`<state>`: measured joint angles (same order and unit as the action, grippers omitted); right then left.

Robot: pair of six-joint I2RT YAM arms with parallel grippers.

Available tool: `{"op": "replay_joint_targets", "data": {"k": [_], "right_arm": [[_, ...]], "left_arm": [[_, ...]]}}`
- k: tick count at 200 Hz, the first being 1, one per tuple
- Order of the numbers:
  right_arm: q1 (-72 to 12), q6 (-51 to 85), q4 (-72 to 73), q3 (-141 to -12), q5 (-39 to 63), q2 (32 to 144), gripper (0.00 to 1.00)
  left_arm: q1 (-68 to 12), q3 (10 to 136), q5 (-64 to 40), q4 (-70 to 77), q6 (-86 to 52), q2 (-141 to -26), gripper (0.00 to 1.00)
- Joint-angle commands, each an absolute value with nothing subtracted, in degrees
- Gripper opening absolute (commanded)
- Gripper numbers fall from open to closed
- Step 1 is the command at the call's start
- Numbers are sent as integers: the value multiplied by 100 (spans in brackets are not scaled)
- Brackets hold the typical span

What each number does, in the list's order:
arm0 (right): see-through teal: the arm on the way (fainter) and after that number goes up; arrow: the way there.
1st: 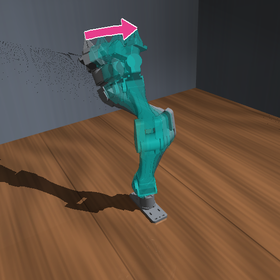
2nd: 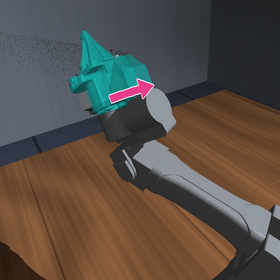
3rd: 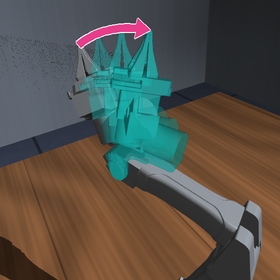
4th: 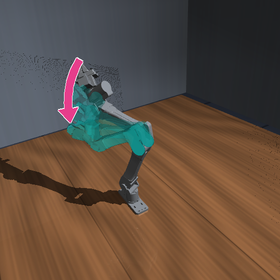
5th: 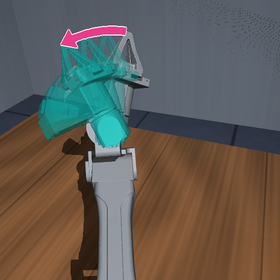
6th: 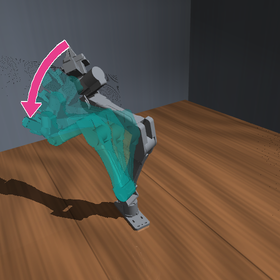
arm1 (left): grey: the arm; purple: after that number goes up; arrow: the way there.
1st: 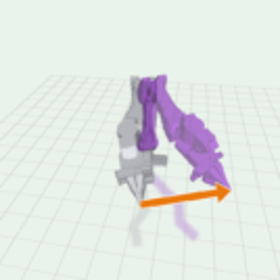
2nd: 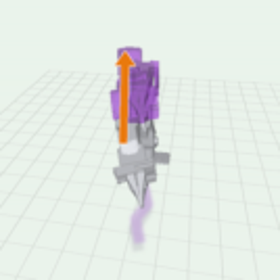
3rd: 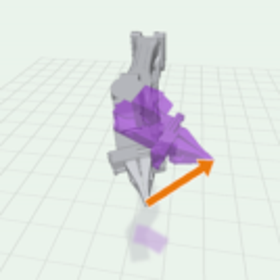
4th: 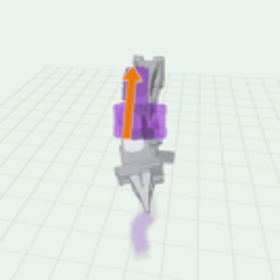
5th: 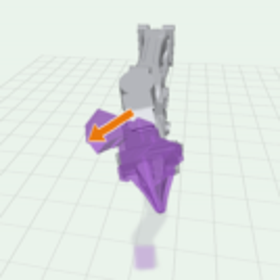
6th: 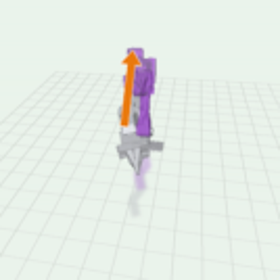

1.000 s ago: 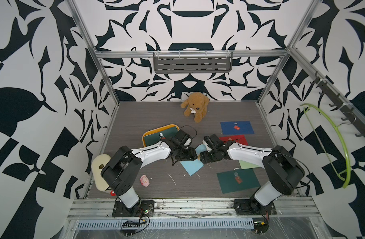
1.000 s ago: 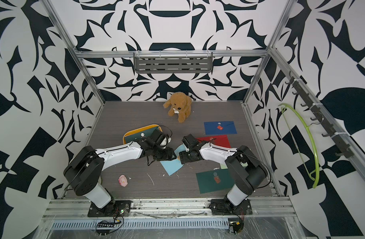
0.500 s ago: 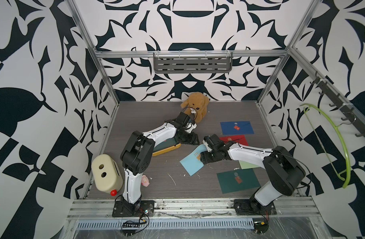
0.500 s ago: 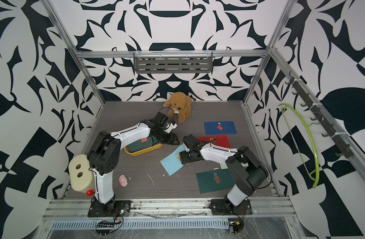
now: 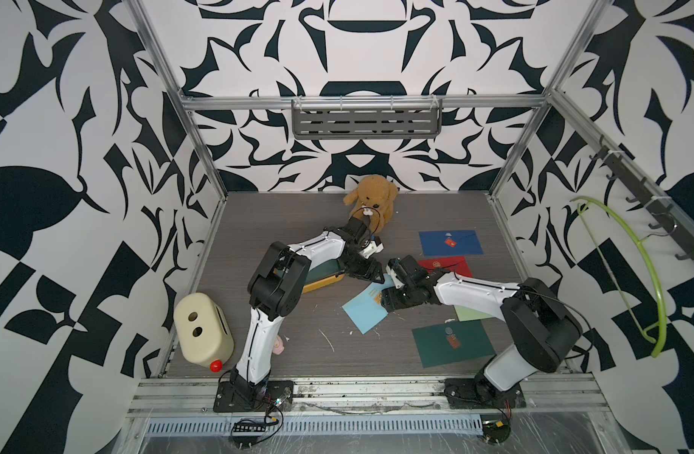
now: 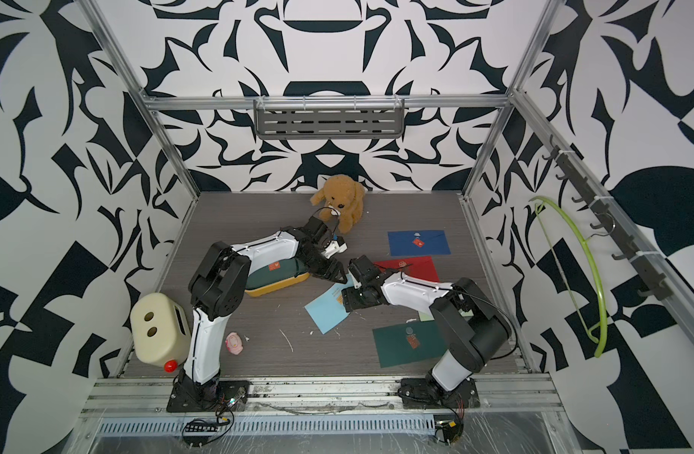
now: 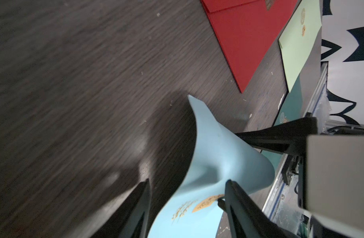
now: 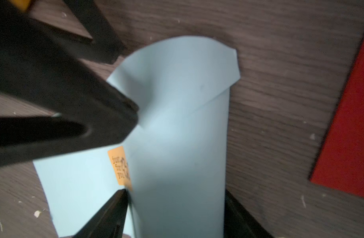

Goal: Put the sealed envelopes into the storage box
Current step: Pick up the envelope from the center of the board.

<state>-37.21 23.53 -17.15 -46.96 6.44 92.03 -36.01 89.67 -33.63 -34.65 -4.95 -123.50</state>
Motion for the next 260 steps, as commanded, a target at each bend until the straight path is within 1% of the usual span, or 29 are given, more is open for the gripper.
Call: {"op": "replay_joint_targets", "data": {"k": [1,44,67,83,108,128,148,181,211,236,260], "right_arm": [[-3701,2370,-2531,-4298,851,9597,74],[-3700,2374,-2517,-4316,844,9657,74],[-3701,2386,-2530,-4333,851,9699,74],[-3701,2382,-2555,-4350,828,9716,74],[-3700,2383,-2590,-4359,792,9713,74],[-3691,2388,-2622,-4368,760,9699,74],[-3691,2393,-2682,-4375,686,9580,81],[-3658,2277,-3230,-4634,368,9034,93],[-3321,1960,-4013,-5216,289,8266,98],[-2959,1603,-4665,-5906,375,7834,99],[-2541,1471,-4855,-6549,547,7721,91]], "left_arm": [[-3593,9140,-3728,-3592,-234,-12553,65],[-3642,9119,-4275,-3743,-44,-12718,64],[-3639,9054,-4486,-3715,-18,-12650,58],[-3622,9052,-4627,-3683,-31,-12610,49],[-3568,9020,-4823,-3557,-177,-12559,23],[-3550,8966,-4860,-3477,-254,-12495,12],[-3505,8881,-4860,-3437,-314,-12392,0],[-3422,8827,-4767,-3489,-430,-12095,0],[-3425,8837,-4600,-3613,-560,-11686,0],[-3426,8866,-4248,-3887,-615,-11289,0],[-3421,8719,-3653,-4068,-791,-10717,0]]}}
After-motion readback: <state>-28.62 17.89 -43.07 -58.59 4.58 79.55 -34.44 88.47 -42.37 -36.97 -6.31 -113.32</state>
